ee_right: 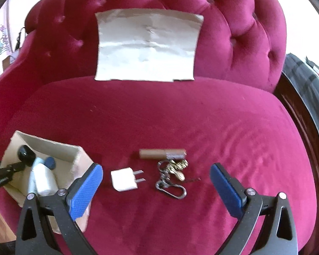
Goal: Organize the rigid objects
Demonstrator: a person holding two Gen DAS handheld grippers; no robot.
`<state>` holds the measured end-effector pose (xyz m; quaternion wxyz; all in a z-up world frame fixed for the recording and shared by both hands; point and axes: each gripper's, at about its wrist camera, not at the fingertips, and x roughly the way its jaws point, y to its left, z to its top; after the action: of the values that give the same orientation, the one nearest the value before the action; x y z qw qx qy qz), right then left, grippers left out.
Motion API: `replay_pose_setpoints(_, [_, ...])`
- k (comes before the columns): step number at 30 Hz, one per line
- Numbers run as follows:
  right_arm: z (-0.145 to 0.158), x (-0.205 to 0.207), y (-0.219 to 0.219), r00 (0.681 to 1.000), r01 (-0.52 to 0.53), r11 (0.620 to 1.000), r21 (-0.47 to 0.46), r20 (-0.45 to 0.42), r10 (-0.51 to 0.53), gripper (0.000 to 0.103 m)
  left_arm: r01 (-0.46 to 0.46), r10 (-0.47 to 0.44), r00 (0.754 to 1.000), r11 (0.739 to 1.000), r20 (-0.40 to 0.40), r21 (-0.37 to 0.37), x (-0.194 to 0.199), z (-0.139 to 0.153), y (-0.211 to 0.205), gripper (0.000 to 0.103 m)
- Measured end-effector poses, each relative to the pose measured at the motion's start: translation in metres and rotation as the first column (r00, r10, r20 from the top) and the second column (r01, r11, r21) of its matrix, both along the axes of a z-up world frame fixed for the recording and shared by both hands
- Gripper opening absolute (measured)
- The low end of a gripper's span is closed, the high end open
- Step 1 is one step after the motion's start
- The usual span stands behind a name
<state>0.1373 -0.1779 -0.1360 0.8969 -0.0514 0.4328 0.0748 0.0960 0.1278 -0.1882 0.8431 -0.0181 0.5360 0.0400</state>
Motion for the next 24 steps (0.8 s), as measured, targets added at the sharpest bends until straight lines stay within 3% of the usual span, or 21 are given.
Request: replay_pose_setpoints(24, [-0.064,0.015,-0.023,0.985,0.063,0.995,-0.074,-0.154,-0.074,0.103,0.001,-0.001,1.0,1.0,-0.002,-0.003,0.001,0.0,0.001,0.003])
